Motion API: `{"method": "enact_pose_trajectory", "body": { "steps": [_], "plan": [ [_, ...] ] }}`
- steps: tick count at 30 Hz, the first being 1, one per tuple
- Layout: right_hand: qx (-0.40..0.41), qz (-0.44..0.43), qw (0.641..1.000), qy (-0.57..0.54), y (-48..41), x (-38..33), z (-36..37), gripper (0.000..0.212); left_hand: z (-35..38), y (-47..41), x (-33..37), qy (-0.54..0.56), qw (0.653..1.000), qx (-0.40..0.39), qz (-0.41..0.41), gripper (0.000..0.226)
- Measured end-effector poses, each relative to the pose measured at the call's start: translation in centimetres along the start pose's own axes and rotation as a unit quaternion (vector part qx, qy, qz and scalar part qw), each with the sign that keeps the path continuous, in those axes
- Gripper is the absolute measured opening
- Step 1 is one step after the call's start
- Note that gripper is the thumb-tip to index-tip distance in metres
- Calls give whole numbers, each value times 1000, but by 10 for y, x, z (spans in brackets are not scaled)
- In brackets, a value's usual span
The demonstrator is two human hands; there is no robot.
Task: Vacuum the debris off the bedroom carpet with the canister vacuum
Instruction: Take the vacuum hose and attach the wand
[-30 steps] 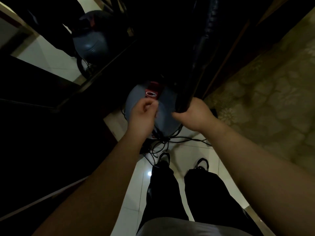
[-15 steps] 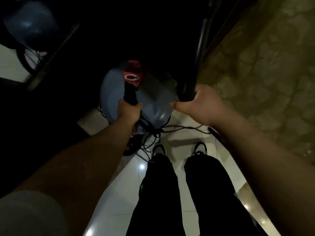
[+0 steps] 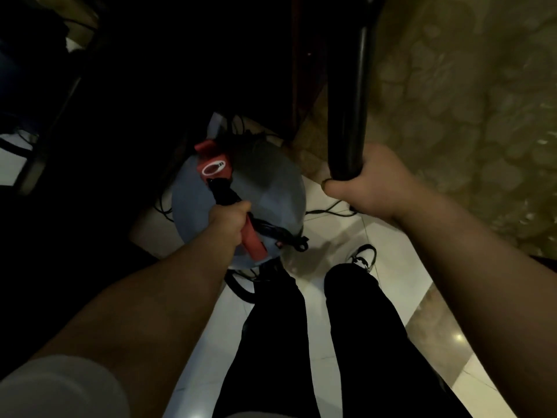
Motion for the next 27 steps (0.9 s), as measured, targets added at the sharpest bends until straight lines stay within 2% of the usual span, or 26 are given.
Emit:
{"method": "enact_pose_trajectory", "body": {
  "steps": [2,5,8,11,14,16,19,21,24,25,27],
  "plan": [
    [-13,14,1000,2,20,17,-18,39,19,8,-17,10,1000,4,-18,55],
    [-18,37,999,-9,47,49,-44,31,47,44,-27,8,1000,11,-21,34],
    [20,57,997,-44,73,85,-87,33,83,72,-30,-2,1000,-11,-18,39],
    [70,100,987,-100,95,120,-132,29,127,95,-22,-41,999,-31,2,31],
    [127,131,973,-140,114,151,-174,33,180,118,-3,-83,995,-43,31,38],
    [151,141,965,-161,127,171,-198,27,219,129,11,-103,992,-56,50,36],
    [182,145,953,-194,150,197,-229,12,272,145,28,-154,984,-71,47,50],
    [207,144,942,-221,165,212,-249,14,307,149,35,-175,979,-93,39,55],
    [250,156,922,-253,186,233,-278,15,357,143,42,-183,974,-128,38,74],
    [264,161,914,-264,190,239,-287,14,373,144,46,-191,971,-137,36,75],
    [294,173,894,-291,197,252,-303,13,407,155,62,-195,967,-159,43,63]
  ]
}}
Point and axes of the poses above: each hand's wrist, its own y-axis away from the middle knuckle, its own z-axis out of the palm, x = y × z, the point moved 6 cm from there along -y, towards the middle knuckle, and after that the axes turned 5 degrees about -x, right-handed, at the moved point
